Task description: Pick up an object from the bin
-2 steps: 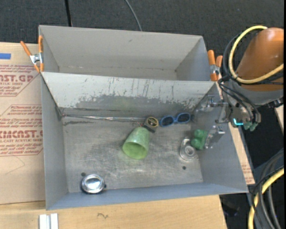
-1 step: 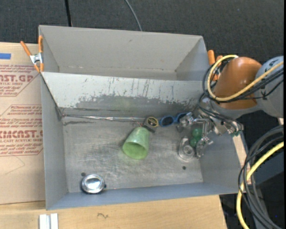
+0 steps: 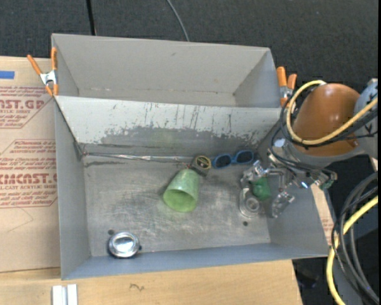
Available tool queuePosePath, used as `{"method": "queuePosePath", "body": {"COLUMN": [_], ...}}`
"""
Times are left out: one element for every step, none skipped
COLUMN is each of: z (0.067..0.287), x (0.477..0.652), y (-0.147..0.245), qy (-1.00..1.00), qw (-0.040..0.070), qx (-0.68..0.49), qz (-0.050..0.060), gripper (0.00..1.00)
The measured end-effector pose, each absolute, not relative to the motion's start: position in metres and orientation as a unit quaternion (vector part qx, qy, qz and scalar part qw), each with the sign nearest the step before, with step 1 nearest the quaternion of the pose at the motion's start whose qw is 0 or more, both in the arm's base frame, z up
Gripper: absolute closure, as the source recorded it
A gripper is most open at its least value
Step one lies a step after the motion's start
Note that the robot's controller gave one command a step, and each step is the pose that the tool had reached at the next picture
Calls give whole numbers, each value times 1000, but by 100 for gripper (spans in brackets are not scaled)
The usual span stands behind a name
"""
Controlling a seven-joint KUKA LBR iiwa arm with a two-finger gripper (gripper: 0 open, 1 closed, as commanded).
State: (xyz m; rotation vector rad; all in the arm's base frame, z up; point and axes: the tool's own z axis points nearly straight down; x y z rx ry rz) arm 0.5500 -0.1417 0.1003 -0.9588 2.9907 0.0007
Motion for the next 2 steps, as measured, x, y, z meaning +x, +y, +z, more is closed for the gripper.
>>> {"method": "queuePosePath", "body": {"z": [110,72], "x": [565,582], "y": [-135,-128], "qy": [918,880], "qw": [2,3], "qx": [-396,-474], "qz": [0,11], "gripper": [0,0]}}
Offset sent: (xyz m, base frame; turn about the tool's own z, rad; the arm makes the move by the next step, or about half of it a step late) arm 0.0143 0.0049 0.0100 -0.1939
